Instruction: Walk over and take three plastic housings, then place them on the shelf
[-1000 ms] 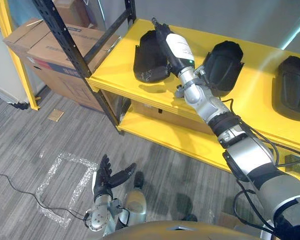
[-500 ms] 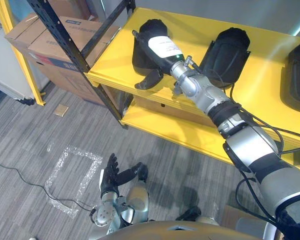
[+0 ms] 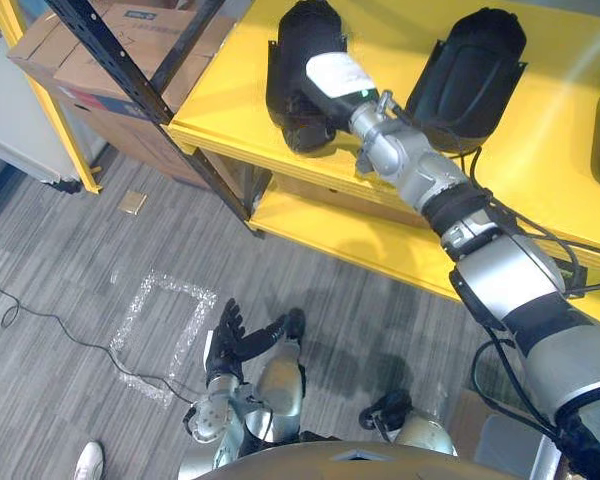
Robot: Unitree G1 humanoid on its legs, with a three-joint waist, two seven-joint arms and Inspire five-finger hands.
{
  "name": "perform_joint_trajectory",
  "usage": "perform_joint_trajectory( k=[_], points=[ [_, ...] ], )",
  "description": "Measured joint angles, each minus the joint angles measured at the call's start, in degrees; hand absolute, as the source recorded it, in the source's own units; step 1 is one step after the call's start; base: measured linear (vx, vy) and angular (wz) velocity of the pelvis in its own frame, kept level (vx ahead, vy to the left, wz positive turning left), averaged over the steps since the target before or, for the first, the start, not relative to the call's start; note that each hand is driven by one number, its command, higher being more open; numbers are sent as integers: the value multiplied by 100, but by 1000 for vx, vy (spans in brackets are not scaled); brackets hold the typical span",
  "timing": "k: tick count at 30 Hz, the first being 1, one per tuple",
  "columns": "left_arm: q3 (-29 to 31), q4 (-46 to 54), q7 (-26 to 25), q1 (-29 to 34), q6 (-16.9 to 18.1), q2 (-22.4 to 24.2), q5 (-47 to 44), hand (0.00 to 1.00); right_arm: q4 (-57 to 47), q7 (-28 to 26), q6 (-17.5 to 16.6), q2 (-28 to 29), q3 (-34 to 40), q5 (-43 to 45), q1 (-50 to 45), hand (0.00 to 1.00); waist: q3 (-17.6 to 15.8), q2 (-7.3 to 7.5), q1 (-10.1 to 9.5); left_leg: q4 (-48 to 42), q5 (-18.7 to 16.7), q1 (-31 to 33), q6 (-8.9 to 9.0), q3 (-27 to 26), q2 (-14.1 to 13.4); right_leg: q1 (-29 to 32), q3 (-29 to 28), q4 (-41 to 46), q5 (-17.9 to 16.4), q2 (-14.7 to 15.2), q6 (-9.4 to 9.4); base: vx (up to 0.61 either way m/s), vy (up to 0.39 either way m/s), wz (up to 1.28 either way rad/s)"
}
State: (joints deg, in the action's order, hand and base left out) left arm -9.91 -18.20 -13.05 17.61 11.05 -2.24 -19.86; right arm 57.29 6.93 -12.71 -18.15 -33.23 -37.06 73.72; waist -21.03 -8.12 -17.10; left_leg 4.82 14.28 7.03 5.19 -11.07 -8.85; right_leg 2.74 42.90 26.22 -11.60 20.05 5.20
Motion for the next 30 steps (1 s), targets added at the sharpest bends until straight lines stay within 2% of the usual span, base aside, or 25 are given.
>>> perform_joint_trajectory(
  k=[4, 10, 18, 24, 27, 30],
  points=[
    [-74, 8, -1, -36, 6, 15, -32, 100, 90, 99, -83, -5, -6, -88, 30, 0, -58, -53, -2, -1, 23, 29, -4, 0, 30, 61, -9, 113, -45, 74, -10, 0, -22, 1],
    [-101, 15, -15, -45, 6, 15, -38, 100, 180, 88, -108, -5, -3, -83, 41, 0, -131, -35, 7, 0, 40, 45, -1, -18, 32, 126, -51, 182, -67, 100, -30, -6, -11, -1],
    [-101, 15, -16, -188, 8, 13, -118, 100, 179, 108, -571, -22, -129, -159, 82, 0, -186, -48, 16, -1, 41, 55, -2, -97, 36, 224, -112, 267, -80, 146, -51, 11, -35, -4],
    [-100, 15, -22, -191, 8, 14, -252, 100, 204, 173, -961, -79, -268, -756, 184, 0, -188, -46, 8, -1, 41, 53, -1, -110, 34, 233, -126, 262, -83, 145, -55, 12, -32, -1],
    [-101, 15, -43, -192, 8, 14, -252, 100, 203, 358, -1347, -131, -399, -1078, 209, 0, -188, -46, 9, -1, 41, 50, 0, -114, 30, 233, -128, 260, -82, 141, -54, 9, -25, -1],
    [-100, 15, -72, -192, 8, 14, -252, 100, 203, 369, -1503, -132, -668, -1224, 371, 0, -188, -45, 10, -2, 42, 50, 2, -120, 19, 241, -135, 254, -81, 130, -54, 18, -43, -2]
  ],
)
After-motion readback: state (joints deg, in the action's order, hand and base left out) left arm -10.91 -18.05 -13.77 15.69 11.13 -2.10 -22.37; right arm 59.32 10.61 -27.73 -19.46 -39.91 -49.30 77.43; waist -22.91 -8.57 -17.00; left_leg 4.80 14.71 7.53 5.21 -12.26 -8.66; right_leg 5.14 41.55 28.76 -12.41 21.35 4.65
